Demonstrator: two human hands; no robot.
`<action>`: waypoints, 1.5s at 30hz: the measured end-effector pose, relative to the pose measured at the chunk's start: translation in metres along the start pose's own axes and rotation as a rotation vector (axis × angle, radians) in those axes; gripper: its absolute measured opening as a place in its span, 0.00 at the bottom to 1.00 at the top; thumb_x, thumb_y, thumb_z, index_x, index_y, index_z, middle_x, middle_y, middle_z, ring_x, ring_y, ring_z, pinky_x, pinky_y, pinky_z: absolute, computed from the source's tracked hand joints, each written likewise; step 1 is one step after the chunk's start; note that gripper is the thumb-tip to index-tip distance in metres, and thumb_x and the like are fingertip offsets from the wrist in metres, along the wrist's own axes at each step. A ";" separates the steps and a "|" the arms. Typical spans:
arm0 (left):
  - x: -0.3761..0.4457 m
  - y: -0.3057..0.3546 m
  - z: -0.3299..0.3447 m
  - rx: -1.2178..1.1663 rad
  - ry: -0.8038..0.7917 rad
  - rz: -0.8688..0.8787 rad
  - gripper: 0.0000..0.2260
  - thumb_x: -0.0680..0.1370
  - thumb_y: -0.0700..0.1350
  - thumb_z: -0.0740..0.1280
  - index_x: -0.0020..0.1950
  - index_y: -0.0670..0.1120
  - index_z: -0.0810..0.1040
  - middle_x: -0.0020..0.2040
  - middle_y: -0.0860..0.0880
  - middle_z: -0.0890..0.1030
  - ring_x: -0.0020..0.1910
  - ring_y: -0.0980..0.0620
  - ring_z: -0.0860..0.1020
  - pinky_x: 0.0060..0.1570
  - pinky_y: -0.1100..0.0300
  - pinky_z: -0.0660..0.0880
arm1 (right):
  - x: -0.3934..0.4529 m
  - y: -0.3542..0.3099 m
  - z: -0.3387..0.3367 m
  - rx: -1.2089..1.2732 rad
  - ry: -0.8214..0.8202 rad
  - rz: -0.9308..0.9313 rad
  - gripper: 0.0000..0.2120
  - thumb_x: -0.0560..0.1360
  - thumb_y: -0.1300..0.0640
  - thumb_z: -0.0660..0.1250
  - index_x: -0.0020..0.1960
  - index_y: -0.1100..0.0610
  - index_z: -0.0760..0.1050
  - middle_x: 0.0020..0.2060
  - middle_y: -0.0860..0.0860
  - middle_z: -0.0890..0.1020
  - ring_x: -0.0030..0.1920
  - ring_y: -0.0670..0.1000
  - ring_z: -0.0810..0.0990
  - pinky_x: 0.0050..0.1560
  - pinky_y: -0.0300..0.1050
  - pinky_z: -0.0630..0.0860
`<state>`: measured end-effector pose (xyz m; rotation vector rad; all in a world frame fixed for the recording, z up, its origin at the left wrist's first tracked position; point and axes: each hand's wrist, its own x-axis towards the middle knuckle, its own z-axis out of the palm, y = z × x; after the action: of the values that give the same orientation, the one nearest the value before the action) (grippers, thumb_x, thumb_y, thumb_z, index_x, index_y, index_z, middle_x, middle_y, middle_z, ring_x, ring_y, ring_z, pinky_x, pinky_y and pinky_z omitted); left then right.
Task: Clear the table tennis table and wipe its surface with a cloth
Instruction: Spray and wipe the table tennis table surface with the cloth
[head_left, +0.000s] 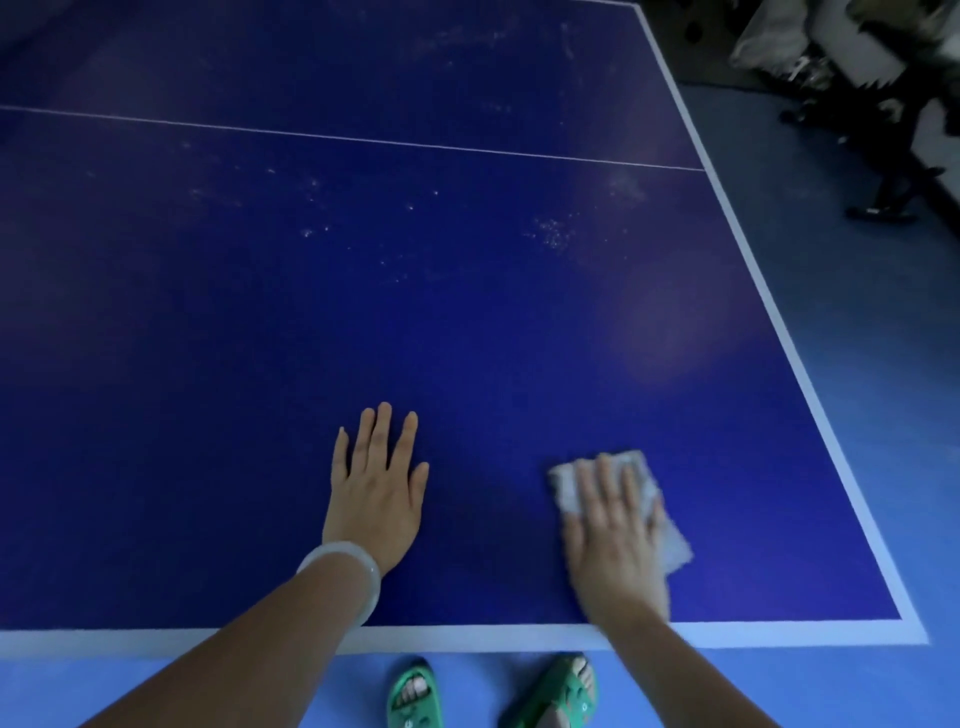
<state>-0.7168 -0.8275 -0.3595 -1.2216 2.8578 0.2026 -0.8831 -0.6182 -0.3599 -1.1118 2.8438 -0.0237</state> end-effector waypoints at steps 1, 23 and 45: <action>0.000 0.001 -0.001 0.002 -0.002 -0.001 0.28 0.82 0.56 0.41 0.79 0.47 0.55 0.79 0.42 0.57 0.78 0.44 0.54 0.75 0.41 0.53 | 0.008 0.021 -0.002 0.014 0.004 0.094 0.31 0.77 0.42 0.42 0.78 0.49 0.57 0.78 0.50 0.59 0.78 0.55 0.53 0.76 0.61 0.51; 0.252 0.216 -0.007 -0.221 -0.052 -0.458 0.41 0.78 0.68 0.47 0.79 0.41 0.41 0.79 0.40 0.40 0.78 0.42 0.38 0.75 0.41 0.38 | 0.232 0.194 -0.023 0.044 -0.010 0.095 0.29 0.77 0.39 0.29 0.76 0.45 0.31 0.76 0.44 0.36 0.77 0.48 0.32 0.77 0.54 0.37; 0.261 0.230 0.007 -0.065 0.011 -0.580 0.44 0.71 0.68 0.27 0.79 0.42 0.43 0.80 0.41 0.46 0.79 0.43 0.41 0.76 0.41 0.40 | 0.481 0.191 -0.042 -0.012 -0.028 -0.218 0.29 0.82 0.45 0.42 0.80 0.49 0.38 0.79 0.50 0.42 0.78 0.54 0.36 0.76 0.59 0.39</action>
<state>-1.0634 -0.8570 -0.3617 -1.9891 2.3803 0.2671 -1.3681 -0.8047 -0.3637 -1.4075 2.6878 -0.0062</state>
